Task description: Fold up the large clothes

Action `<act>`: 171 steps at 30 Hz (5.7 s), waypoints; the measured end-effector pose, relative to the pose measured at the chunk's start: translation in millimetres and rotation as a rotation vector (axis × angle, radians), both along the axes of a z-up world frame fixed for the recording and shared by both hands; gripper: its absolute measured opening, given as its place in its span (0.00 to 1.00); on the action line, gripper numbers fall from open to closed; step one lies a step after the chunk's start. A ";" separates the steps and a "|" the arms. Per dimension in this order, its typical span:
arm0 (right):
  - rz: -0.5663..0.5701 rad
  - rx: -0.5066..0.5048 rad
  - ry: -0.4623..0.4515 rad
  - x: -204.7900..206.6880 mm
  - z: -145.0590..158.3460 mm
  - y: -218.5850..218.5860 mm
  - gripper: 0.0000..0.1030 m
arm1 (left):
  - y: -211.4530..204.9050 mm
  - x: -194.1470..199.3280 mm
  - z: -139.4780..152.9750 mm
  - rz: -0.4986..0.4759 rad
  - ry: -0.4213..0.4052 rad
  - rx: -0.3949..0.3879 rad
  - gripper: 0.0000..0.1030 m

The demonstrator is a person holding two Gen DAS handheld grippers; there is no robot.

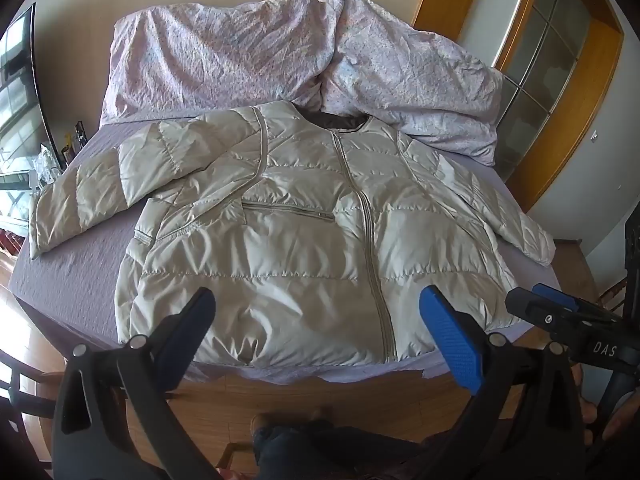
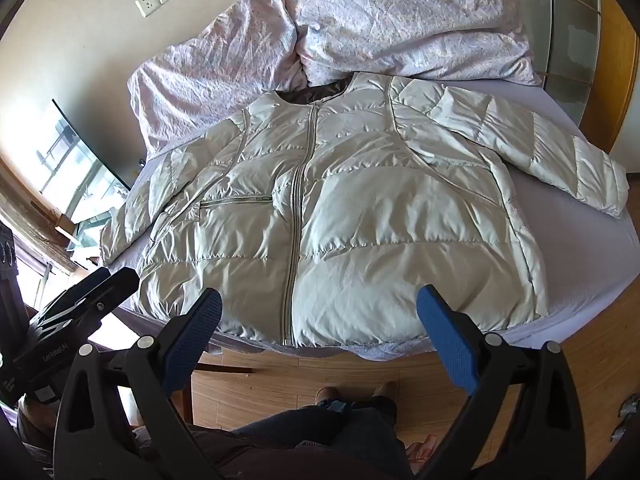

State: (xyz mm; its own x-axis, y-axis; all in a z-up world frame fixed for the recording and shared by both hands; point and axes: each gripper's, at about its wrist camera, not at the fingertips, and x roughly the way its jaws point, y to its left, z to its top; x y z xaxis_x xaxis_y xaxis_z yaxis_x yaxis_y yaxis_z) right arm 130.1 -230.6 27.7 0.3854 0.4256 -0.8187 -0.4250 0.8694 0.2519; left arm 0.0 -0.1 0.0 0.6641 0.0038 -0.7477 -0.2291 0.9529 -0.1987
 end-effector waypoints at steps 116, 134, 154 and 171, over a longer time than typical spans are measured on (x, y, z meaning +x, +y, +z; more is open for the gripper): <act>-0.260 -0.026 0.070 132.5 -44.8 -68.9 0.97 | 8.7 63.5 -15.8 0.080 0.061 0.018 0.98; -0.811 -0.160 0.139 260.7 -80.1 -299.2 0.87 | -8.7 107.4 -26.7 0.065 0.125 0.000 0.98; -0.834 -0.139 0.224 290.3 -120.5 -341.1 0.34 | -9.2 121.6 -23.7 0.064 0.136 0.015 0.98; -0.724 -0.155 0.047 308.3 -48.1 -236.0 0.12 | 57.1 112.1 -25.4 0.111 0.131 -0.030 0.98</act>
State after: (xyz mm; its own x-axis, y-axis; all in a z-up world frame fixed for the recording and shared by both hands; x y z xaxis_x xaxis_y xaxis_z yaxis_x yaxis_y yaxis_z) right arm 438.4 -466.6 -20.4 0.4890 -0.0437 -0.8712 0.2761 0.9551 0.1071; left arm 112.1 57.1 -25.5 0.5576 0.0479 -0.8287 -0.3585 0.9143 -0.1884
